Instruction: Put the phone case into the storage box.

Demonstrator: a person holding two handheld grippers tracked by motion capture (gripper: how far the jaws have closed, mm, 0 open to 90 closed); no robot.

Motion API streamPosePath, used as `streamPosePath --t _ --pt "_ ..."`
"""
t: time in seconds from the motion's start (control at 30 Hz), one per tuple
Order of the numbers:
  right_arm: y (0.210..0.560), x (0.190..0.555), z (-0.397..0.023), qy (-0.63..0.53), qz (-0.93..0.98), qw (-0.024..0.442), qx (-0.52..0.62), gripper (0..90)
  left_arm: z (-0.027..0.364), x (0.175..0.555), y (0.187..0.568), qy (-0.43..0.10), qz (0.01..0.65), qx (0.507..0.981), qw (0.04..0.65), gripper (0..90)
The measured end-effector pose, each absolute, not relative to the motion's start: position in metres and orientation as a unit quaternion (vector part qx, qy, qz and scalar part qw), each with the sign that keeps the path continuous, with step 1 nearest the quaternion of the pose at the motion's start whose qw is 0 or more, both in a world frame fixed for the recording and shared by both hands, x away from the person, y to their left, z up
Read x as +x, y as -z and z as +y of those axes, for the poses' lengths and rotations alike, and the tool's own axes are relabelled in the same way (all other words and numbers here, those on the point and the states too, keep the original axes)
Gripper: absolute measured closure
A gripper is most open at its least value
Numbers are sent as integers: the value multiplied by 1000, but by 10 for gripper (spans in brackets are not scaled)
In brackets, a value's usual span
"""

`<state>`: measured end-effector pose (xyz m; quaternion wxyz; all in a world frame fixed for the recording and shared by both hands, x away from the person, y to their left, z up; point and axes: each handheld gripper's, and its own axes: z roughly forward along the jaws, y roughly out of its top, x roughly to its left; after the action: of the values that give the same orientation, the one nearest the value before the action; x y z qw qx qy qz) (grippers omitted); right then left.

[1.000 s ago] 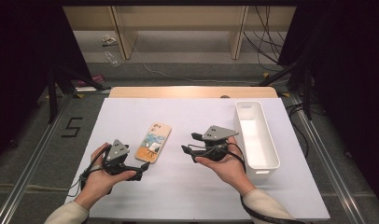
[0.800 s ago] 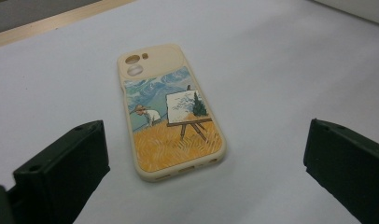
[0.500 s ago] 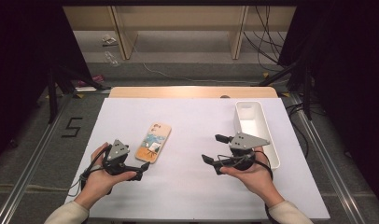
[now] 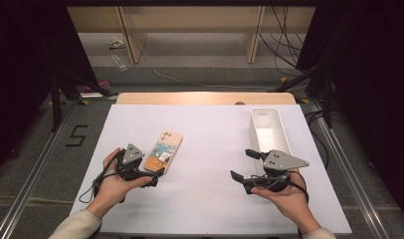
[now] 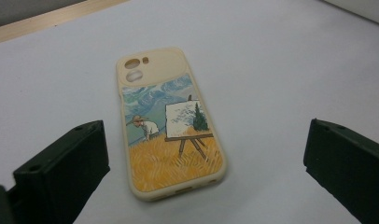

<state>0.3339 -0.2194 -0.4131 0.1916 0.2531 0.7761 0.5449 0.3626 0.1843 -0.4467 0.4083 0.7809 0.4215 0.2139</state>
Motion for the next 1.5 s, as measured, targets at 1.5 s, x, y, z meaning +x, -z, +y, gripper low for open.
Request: streamPosePath --t 1.5 --pt "418 329 -228 -548 769 195 266 157 151 439 468 -177 495 799 292 0"
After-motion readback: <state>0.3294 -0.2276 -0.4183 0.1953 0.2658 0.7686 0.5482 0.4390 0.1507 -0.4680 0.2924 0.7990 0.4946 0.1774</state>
